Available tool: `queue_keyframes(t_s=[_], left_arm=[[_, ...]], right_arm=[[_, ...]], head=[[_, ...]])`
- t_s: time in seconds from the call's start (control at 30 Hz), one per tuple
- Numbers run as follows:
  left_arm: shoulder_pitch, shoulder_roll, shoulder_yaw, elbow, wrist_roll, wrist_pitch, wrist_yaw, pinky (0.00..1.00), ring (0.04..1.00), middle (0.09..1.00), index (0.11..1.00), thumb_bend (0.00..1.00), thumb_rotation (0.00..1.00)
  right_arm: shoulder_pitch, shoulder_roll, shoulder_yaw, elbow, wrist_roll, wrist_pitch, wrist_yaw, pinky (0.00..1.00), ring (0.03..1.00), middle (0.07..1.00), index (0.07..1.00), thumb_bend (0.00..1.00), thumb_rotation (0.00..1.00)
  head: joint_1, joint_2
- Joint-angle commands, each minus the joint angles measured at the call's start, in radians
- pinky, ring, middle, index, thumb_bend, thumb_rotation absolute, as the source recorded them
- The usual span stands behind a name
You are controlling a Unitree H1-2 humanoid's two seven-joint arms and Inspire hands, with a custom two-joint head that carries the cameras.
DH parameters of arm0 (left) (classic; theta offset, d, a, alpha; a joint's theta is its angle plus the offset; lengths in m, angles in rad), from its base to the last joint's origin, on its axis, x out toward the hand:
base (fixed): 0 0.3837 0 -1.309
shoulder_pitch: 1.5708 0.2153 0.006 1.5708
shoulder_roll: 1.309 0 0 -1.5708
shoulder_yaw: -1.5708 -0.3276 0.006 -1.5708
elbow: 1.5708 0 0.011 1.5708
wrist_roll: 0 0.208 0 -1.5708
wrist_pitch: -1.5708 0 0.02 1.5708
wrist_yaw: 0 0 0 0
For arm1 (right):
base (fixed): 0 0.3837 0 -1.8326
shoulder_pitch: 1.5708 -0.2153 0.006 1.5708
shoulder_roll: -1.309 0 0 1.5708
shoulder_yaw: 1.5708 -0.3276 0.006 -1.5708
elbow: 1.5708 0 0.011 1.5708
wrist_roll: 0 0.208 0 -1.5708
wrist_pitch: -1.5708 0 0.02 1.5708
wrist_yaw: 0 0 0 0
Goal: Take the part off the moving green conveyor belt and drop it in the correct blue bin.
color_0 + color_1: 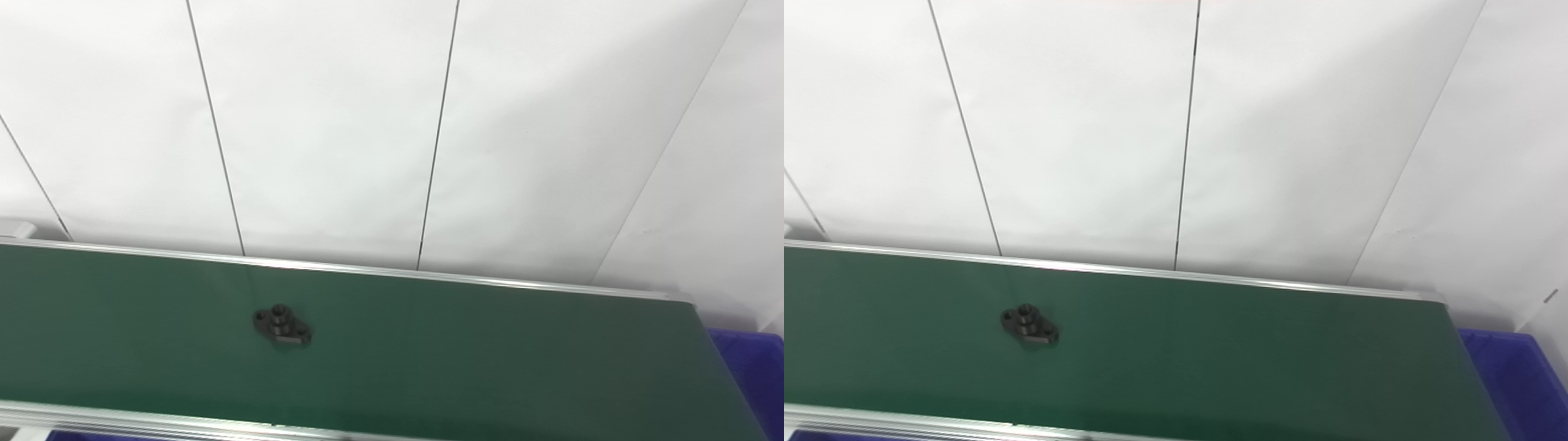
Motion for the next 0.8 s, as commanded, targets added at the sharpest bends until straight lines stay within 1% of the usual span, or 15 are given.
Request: queue_keyframes(t_s=[0.0, 0.03, 0.07, 0.1, 0.17, 0.2, 0.27, 0.3, 0.37, 0.4, 0.47, 0.53, 0.6, 0.7, 0.77], left_arm=[[0.022, -0.005, -0.012, -0.054, 0.011, 0.01, -0.001, 1.0, 1.0, 1.0, 1.0, 0.73, 1.0], [0.027, -0.003, -0.013, -0.069, 0.01, 0.016, -0.002, 1.0, 1.0, 1.0, 1.0, 0.73, 1.0], [0.029, -0.001, -0.014, -0.079, 0.009, 0.021, -0.003, 1.0, 1.0, 1.0, 1.0, 0.71, 0.99], [0.032, 0.002, -0.014, -0.091, 0.004, 0.027, -0.006, 1.0, 1.0, 1.0, 1.0, 0.7, 0.99], [0.037, 0.004, -0.015, -0.109, 0.001, 0.039, -0.008, 1.0, 1.0, 1.0, 1.0, 0.73, 0.98], [0.038, 0.004, -0.016, -0.115, 0.001, 0.044, -0.008, 1.0, 1.0, 1.0, 1.0, 0.75, 0.99], [0.04, 0.008, -0.017, -0.118, -0.005, 0.043, -0.01, 1.0, 1.0, 1.0, 1.0, 0.76, 0.98], [0.039, 0.011, -0.017, -0.117, -0.011, 0.039, -0.012, 1.0, 1.0, 1.0, 1.0, 0.74, 0.97], [0.038, 0.015, -0.017, -0.117, -0.017, 0.037, -0.013, 1.0, 1.0, 1.0, 1.0, 0.73, 0.96], [0.039, 0.015, -0.017, -0.118, -0.018, 0.038, -0.013, 1.0, 1.0, 1.0, 1.0, 0.74, 0.95], [0.042, 0.014, -0.02, -0.124, -0.017, 0.044, -0.011, 1.0, 1.0, 1.0, 1.0, 0.75, 0.95], [0.044, 0.016, -0.024, -0.132, -0.009, 0.053, -0.012, 1.0, 1.0, 1.0, 1.0, 0.75, 0.96], [0.048, 0.019, -0.027, -0.143, -0.01, 0.061, -0.015, 1.0, 1.0, 1.0, 1.0, 0.74, 0.94], [0.056, 0.019, -0.031, -0.161, -0.012, 0.077, -0.012, 1.0, 1.0, 1.0, 1.0, 0.74, 0.93], [0.059, 0.02, -0.034, -0.168, -0.014, 0.082, -0.012, 1.0, 1.0, 1.0, 1.0, 0.74, 0.94]], right_arm=[[0.027, -0.008, 0.002, -0.085, -0.057, -0.056, -0.034, 0.86, 0.878, 0.877, 0.984, 0.88, 0.74], [0.03, 0.004, -0.008, -0.137, -0.092, -0.055, -0.036, 0.85, 0.873, 0.873, 0.981, 0.88, 0.73], [0.031, 0.013, -0.014, -0.171, -0.114, -0.052, -0.037, 0.84, 0.862, 0.867, 0.977, 0.87, 0.72], [0.019, 0.024, -0.019, -0.222, -0.137, -0.04, -0.032, 0.84, 0.858, 0.865, 0.976, 0.87, 0.71], [-0.003, 0.036, -0.022, -0.287, -0.166, -0.013, -0.023, 0.85, 0.857, 0.862, 0.981, 0.85, 0.69], [-0.022, 0.041, -0.024, -0.317, -0.181, 0.007, -0.015, 0.85, 0.858, 0.863, 0.985, 0.86, 0.69], [-0.072, 0.052, -0.029, -0.358, -0.215, 0.041, 0.003, 0.84, 0.855, 0.861, 0.99, 0.85, 0.68], [-0.117, 0.061, -0.028, -0.374, -0.239, 0.078, 0.02, 0.83, 0.854, 0.862, 0.987, 0.87, 0.66], [-0.178, 0.072, -0.025, -0.39, -0.267, 0.137, 0.046, 0.82, 0.864, 0.878, 0.969, 0.91, 0.64], [-0.216, 0.075, -0.023, -0.397, -0.284, 0.181, 0.067, 0.81, 0.87, 0.888, 0.966, 0.94, 0.64], [-0.296, 0.079, -0.022, -0.398, -0.303, 0.265, 0.103, 0.78, 0.885, 0.914, 0.951, 0.98, 0.64], [-0.376, 0.079, -0.028, -0.385, -0.337, 0.335, 0.129, 0.77, 0.881, 0.913, 0.943, 0.99, 0.65], [-0.433, 0.074, -0.036, -0.376, -0.374, 0.39, 0.15, 0.76, 0.878, 0.922, 0.954, 0.98, 0.67], [-0.491, 0.07, -0.041, -0.37, -0.4, 0.462, 0.177, 0.72, 0.872, 0.924, 0.958, 0.98, 0.63], [-0.53, 0.059, -0.038, -0.355, -0.437, 0.49, 0.192, 0.71, 0.868, 0.926, 0.958, 0.99, 0.6]], head=[[0.0, 0.014], [-0.011, 0.029], [-0.013, 0.033], [-0.023, 0.045], [-0.029, 0.055], [-0.029, 0.055], [-0.034, 0.051], [-0.043, 0.05], [-0.046, 0.051], [-0.046, 0.051], [-0.046, 0.064], [-0.041, 0.072], [-0.035, 0.082], [-0.039, 0.091], [-0.038, 0.097]])
